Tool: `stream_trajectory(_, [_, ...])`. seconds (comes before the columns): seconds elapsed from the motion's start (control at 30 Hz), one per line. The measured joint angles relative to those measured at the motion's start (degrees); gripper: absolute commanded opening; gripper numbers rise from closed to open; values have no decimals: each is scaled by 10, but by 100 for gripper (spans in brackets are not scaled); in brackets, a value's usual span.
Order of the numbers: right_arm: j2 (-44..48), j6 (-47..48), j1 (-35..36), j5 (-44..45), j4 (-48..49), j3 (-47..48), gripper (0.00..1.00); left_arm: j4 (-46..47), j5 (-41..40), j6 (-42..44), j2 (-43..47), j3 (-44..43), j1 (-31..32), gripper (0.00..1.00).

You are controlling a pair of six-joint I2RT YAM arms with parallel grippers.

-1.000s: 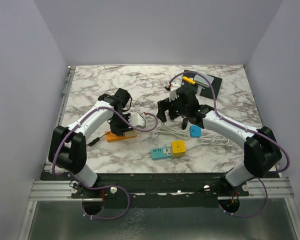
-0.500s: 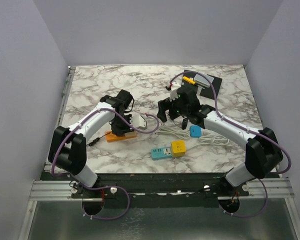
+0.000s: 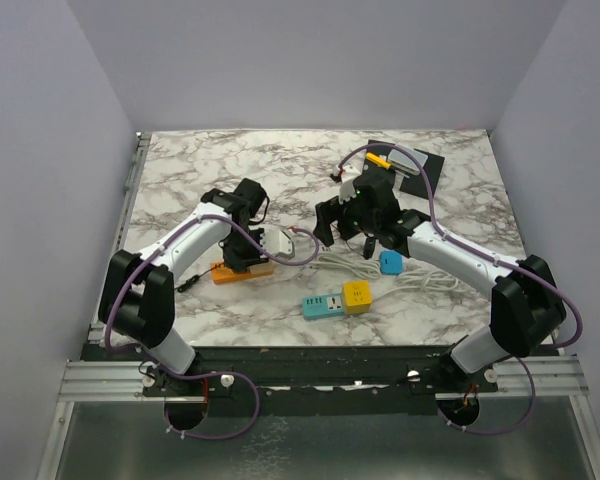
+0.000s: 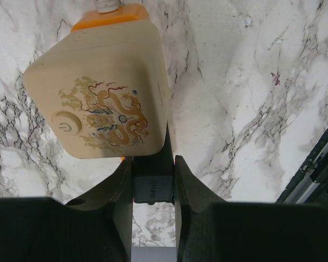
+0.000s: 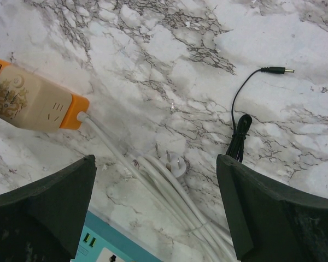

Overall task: Insert the plug
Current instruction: Adjust the plug at the socket.

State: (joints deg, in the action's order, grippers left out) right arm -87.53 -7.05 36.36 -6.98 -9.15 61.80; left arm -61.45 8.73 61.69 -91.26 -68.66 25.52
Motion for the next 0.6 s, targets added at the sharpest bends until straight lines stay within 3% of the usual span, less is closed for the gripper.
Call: stream_trajectory(0.6, [0, 2, 0, 0, -8, 0, 95, -1, 30, 23, -5, 10, -19, 0])
